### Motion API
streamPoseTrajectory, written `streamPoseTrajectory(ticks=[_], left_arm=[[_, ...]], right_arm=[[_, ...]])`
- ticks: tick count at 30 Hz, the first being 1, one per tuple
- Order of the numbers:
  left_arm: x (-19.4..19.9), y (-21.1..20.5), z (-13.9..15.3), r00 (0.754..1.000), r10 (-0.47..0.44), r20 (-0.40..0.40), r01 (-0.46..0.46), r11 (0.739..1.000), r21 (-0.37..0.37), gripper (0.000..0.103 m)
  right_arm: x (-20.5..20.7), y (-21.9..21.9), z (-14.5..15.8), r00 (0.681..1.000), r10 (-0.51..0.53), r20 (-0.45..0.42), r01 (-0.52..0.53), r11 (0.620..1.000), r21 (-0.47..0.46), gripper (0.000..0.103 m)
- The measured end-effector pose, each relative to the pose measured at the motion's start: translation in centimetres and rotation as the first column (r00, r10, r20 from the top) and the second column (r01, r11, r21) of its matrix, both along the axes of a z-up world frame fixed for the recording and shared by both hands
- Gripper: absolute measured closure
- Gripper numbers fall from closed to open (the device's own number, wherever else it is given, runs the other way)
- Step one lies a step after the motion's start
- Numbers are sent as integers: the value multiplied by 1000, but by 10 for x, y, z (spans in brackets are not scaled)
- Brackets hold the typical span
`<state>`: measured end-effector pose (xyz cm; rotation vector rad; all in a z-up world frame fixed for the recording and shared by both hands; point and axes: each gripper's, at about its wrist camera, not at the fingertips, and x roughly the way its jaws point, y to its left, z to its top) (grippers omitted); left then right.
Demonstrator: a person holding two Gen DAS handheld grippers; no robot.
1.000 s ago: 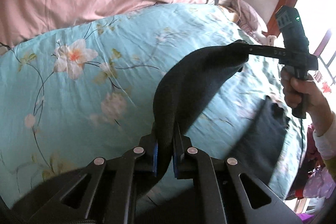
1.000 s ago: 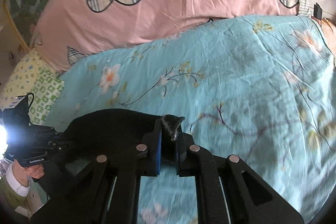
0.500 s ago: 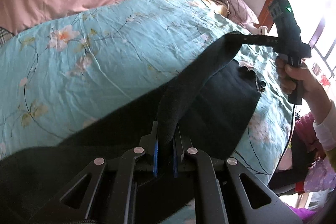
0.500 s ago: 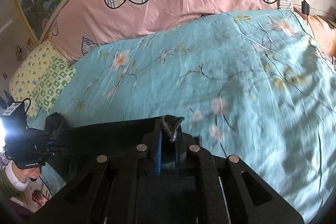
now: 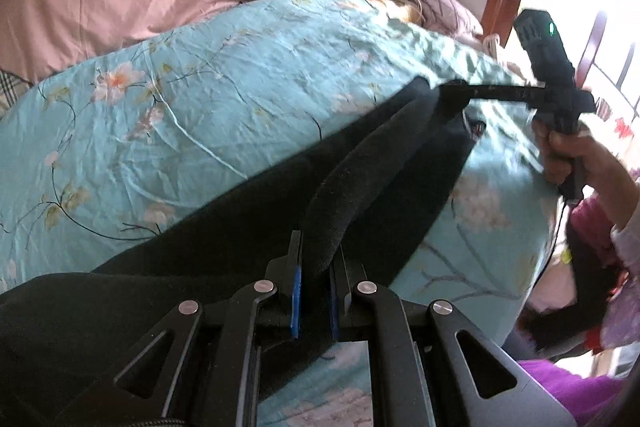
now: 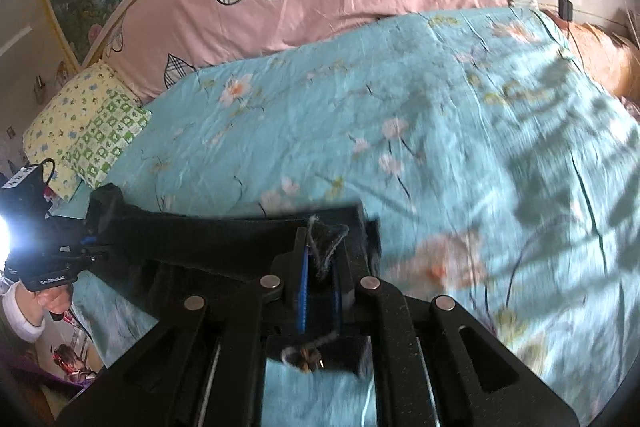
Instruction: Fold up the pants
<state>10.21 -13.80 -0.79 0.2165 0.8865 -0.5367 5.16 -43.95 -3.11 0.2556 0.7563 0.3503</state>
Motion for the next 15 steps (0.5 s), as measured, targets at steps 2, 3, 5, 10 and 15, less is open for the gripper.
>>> streamPoseTrajectory(ticks=[2, 3, 5, 10, 15], left_arm=[[-3, -4, -7, 1000, -12, -2, 12, 1000, 18, 91], [-4, -5, -12, 1000, -12, -9, 12, 1000, 23, 90], [-4, -7, -22, 999, -14, -29, 15, 999, 29, 87], [-12, -3, -22, 999, -9, -43, 8, 1000, -26, 64], [-26, 2, -15, 1000, 7, -30, -9, 998, -54, 54]], right_arm=[[-5, -1, -4, 1000, -8, -5, 8, 1000, 4, 93], [-5, -1, -5, 1000, -11, -9, 11, 1000, -2, 93], [-5, 1, -8, 1000, -12, -24, 12, 1000, -22, 93], [-13, 2, -8, 999, -23, -44, 22, 999, -38, 82], [-32, 1, -2, 996, -81, -45, 77, 994, -83, 56]])
